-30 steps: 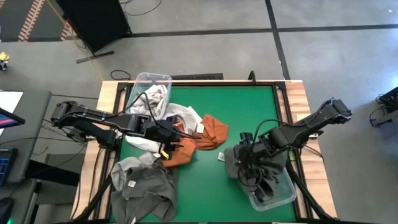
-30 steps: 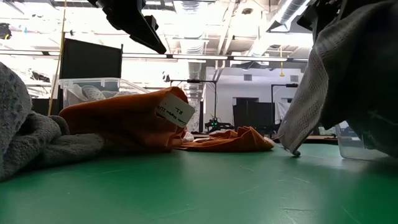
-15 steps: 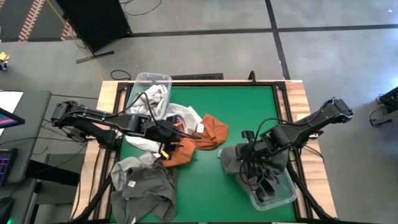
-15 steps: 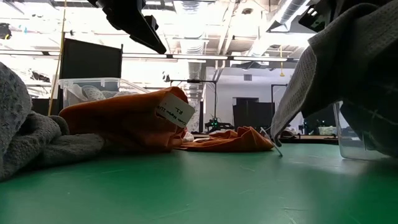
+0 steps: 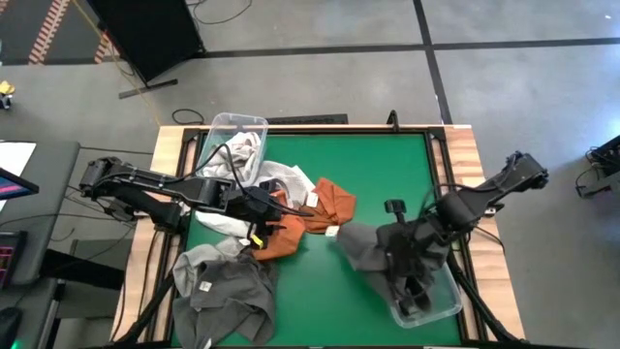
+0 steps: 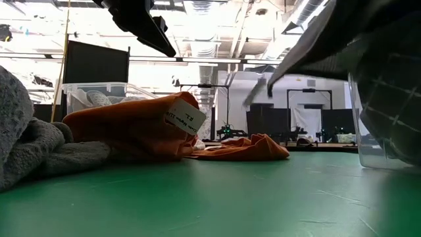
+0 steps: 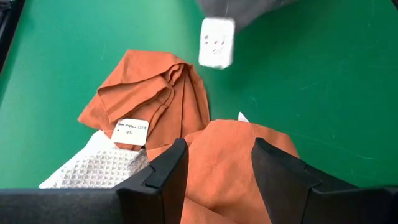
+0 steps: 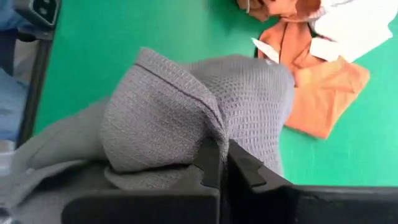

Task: Sort towels by color in basket
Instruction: Put the right gray towel into the bottom transparent bin

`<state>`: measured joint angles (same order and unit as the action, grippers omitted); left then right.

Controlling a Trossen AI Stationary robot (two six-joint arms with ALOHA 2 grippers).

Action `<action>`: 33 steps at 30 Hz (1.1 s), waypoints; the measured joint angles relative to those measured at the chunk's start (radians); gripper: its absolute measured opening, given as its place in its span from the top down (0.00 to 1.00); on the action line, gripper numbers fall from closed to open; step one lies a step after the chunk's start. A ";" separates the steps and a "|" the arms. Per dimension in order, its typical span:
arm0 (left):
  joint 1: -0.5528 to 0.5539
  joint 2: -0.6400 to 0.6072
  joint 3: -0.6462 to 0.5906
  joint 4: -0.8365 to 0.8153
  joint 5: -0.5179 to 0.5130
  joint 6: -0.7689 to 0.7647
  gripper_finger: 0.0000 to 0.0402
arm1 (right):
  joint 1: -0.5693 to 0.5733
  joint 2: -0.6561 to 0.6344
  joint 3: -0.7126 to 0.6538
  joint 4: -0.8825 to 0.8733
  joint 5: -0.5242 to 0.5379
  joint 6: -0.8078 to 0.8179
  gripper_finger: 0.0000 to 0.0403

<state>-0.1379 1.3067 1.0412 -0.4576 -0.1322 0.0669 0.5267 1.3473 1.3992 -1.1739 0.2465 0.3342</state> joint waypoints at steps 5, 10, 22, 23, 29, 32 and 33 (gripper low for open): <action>0.000 0.000 0.000 0.000 0.000 0.000 0.58 | 0.095 0.000 0.068 -0.157 -0.014 0.167 0.94; 0.000 0.000 0.000 0.000 0.000 0.000 0.58 | 0.200 -0.001 0.067 -0.261 -0.084 0.403 0.94; 0.000 0.000 0.000 0.000 0.000 0.000 0.58 | 0.315 -0.001 -0.219 0.036 -0.164 0.578 0.93; 0.000 0.000 0.000 0.000 0.000 0.000 0.58 | 0.313 -0.001 -0.249 0.067 -0.168 0.578 0.93; 0.000 0.000 0.000 0.000 0.000 0.000 0.58 | 0.293 -0.001 -0.424 0.248 -0.191 0.583 0.92; 0.000 0.000 0.000 0.000 0.000 0.000 0.58 | 0.282 -0.001 -0.500 0.342 -0.221 0.584 0.92; 0.000 0.000 0.000 0.000 0.000 0.000 0.58 | 0.282 -0.001 -0.521 0.366 -0.227 0.585 0.92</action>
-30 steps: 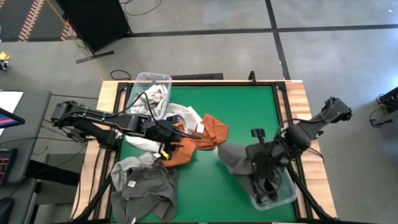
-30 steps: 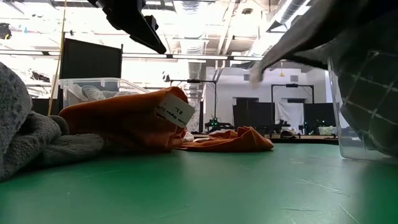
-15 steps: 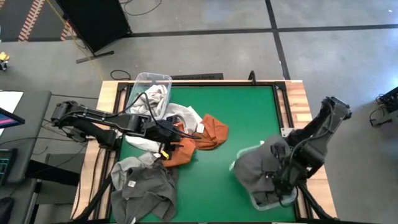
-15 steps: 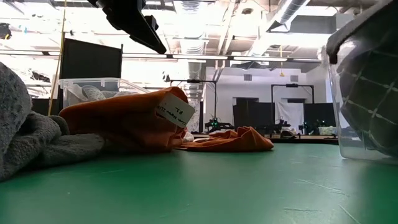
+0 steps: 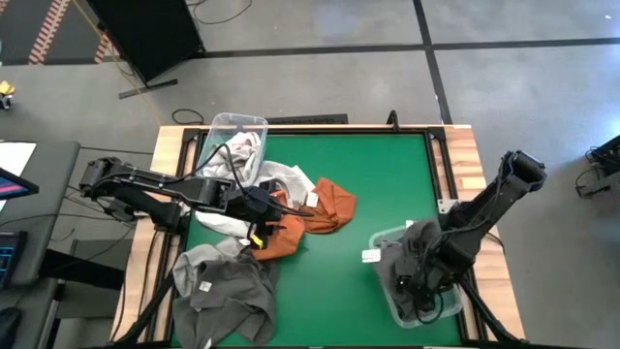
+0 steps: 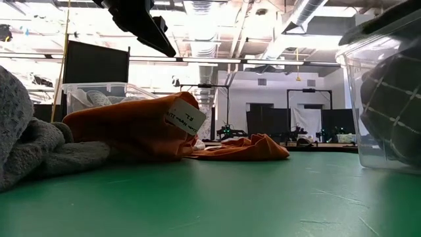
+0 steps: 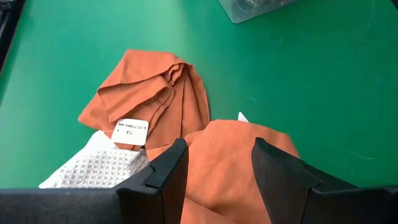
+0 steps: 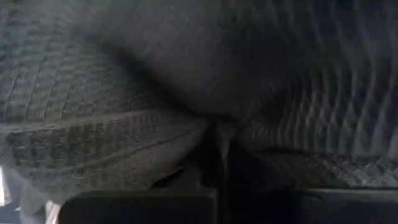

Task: Sort towels by color in basket
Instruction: Put the right gray towel into the bottom transparent bin

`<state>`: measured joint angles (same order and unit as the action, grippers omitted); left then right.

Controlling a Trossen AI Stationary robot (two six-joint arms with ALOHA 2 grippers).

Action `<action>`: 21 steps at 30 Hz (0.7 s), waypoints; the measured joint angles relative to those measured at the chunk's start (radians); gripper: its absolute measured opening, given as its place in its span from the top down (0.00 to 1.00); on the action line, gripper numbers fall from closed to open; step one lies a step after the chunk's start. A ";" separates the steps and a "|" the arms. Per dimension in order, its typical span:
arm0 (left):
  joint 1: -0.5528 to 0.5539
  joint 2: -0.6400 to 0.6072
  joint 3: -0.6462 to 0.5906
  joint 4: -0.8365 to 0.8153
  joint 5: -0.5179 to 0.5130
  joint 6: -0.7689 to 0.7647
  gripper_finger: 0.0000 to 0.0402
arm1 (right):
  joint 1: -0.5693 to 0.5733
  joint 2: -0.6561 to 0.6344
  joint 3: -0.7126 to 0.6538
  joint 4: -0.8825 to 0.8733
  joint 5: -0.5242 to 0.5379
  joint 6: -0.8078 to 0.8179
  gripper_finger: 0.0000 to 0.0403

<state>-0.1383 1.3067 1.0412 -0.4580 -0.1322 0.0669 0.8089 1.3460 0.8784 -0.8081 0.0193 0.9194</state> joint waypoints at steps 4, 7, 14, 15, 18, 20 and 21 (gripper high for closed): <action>0.000 0.000 0.000 0.000 0.000 0.000 0.58 | 0.000 0.000 -0.064 0.073 -0.003 0.011 0.91; 0.000 0.000 0.000 0.000 0.000 0.000 0.58 | 0.000 -0.001 -0.102 0.126 -0.006 0.022 0.91; 0.000 0.000 0.000 0.000 0.000 0.000 0.58 | 0.000 -0.001 -0.128 0.174 -0.014 0.023 0.90; 0.000 0.000 0.000 0.000 0.000 0.000 0.58 | 0.000 -0.001 -0.128 0.174 -0.014 0.022 0.90; 0.000 0.000 0.000 0.000 0.000 0.000 0.58 | -0.001 -0.001 -0.128 0.175 -0.017 0.019 0.87; 0.000 0.000 0.000 0.000 0.000 0.000 0.58 | -0.001 -0.001 -0.126 0.174 -0.020 0.019 0.83; 0.000 0.000 0.000 0.000 0.000 0.000 0.58 | -0.001 0.000 -0.120 0.170 -0.022 0.019 0.81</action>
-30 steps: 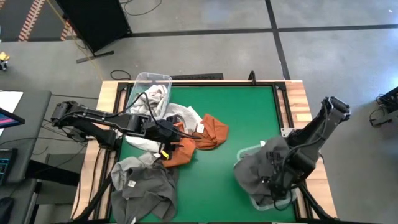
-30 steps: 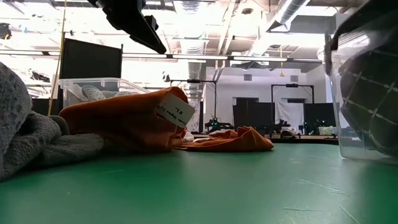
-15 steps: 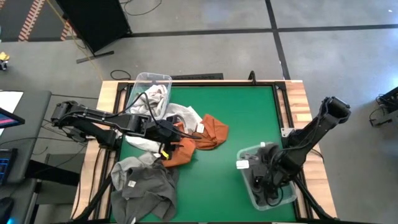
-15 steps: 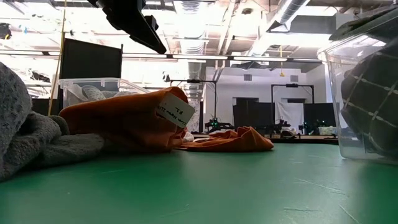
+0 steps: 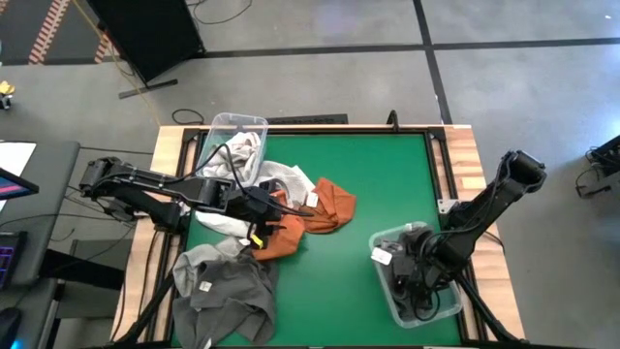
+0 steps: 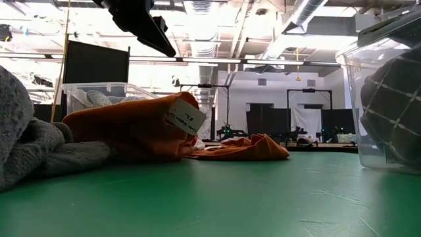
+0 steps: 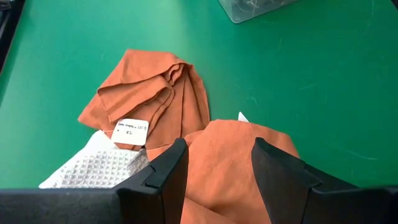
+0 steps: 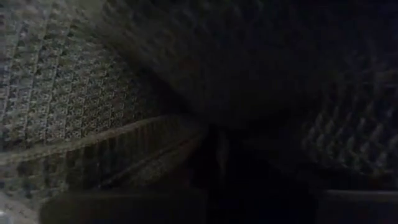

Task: Sort towels by color in basket
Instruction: Put the right gray towel into the bottom transparent bin

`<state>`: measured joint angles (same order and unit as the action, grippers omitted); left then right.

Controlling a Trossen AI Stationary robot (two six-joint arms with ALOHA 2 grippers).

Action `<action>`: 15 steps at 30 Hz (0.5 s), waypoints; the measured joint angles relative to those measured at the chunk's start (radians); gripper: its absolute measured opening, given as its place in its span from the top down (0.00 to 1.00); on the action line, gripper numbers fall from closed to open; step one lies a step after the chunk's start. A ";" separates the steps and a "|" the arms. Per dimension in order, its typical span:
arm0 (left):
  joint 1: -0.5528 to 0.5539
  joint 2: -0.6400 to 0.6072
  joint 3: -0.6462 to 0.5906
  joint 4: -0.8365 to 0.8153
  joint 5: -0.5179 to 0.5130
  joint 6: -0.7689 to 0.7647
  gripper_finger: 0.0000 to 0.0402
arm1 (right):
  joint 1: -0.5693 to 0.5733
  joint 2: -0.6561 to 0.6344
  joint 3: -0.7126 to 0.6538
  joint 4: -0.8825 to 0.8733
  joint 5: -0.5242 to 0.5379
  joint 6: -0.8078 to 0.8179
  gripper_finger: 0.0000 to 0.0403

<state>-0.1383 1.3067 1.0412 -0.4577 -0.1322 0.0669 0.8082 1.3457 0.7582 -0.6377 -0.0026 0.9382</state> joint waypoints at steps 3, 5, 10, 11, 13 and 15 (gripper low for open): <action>0.000 0.000 0.000 0.000 0.000 0.000 0.58 | 0.000 0.001 0.033 -0.017 -0.005 -0.003 0.74; 0.000 0.000 0.000 0.000 0.000 0.000 0.58 | 0.000 0.001 0.069 -0.055 -0.006 -0.012 0.67; 0.000 0.000 0.000 0.030 0.000 0.007 0.58 | -0.011 0.001 0.193 -0.202 -0.006 -0.048 0.52; 0.000 0.000 0.000 0.041 0.000 0.012 0.58 | -0.015 0.001 0.222 -0.225 -0.005 -0.057 0.50; 0.000 0.000 0.000 0.049 0.000 0.014 0.58 | -0.026 0.001 0.279 -0.265 0.000 -0.084 0.47; 0.000 0.000 0.000 0.044 0.000 -0.006 0.58 | -0.039 0.001 0.337 -0.300 0.003 -0.113 0.46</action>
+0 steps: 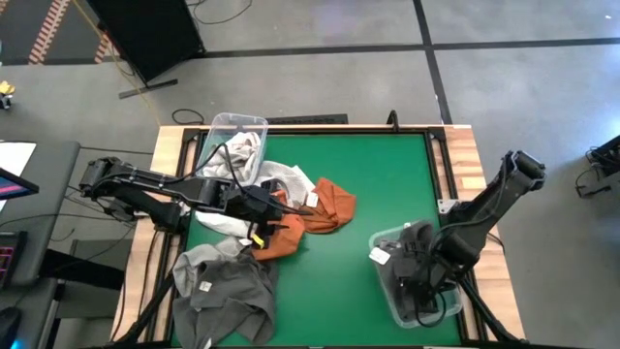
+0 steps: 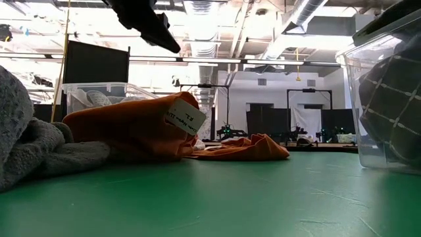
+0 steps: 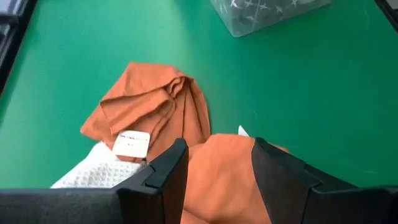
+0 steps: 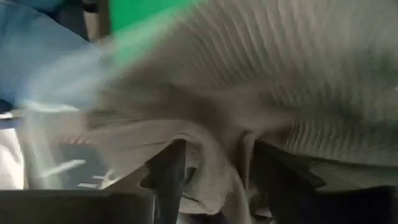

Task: Sort towels by color in basket
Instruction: Put the right gray towel into the bottom transparent bin, then put the left orange towel into the bottom transparent bin

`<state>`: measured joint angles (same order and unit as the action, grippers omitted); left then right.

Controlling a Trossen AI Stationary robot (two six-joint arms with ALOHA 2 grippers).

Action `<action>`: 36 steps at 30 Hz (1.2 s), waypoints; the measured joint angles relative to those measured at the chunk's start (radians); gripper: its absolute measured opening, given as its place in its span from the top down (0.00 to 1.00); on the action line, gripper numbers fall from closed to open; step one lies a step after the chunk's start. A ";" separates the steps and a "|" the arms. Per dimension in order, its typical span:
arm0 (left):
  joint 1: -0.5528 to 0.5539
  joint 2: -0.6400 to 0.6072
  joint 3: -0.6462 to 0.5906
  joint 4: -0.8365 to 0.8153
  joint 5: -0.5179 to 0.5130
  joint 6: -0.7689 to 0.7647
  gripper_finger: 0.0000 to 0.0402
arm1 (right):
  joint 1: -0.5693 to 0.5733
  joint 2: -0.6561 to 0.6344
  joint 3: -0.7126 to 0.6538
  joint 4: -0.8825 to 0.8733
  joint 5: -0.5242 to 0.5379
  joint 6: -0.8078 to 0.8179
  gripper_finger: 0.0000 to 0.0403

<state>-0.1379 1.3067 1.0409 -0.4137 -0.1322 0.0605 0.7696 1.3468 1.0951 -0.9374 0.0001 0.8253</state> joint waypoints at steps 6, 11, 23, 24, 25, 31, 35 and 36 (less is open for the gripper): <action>0.000 -0.001 0.000 -0.065 -0.039 0.056 0.58 | -0.030 0.000 0.155 -0.085 0.037 -0.084 0.45; 0.010 -0.032 0.000 -0.175 -0.211 0.075 0.58 | -0.045 0.000 0.235 -0.113 0.072 -0.146 0.45; 0.067 -0.151 0.000 -0.409 -0.217 -0.005 0.58 | -0.088 -0.001 0.269 -0.125 0.081 -0.263 0.45; 0.074 -0.165 0.000 -0.421 -0.218 -0.015 0.58 | -0.097 -0.001 0.269 -0.124 0.081 -0.275 0.45; 0.081 -0.179 0.000 -0.429 -0.218 -0.025 0.58 | -0.106 -0.001 0.269 -0.124 0.081 -0.285 0.45; 0.099 -0.282 0.000 -0.475 -0.221 -0.076 0.58 | -0.156 -0.001 0.269 -0.093 0.081 -0.360 0.45; 0.099 -0.345 -0.020 -0.523 -0.221 -0.103 0.58 | -0.180 -0.001 0.269 -0.052 0.081 -0.404 0.45; 0.099 -0.362 -0.036 -0.525 -0.221 -0.111 0.58 | -0.185 -0.001 0.269 -0.046 0.081 -0.415 0.45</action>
<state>-0.0391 0.9447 1.0053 -0.9388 -0.3531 -0.0506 0.5848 1.3460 1.3640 -0.9836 0.0811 0.4103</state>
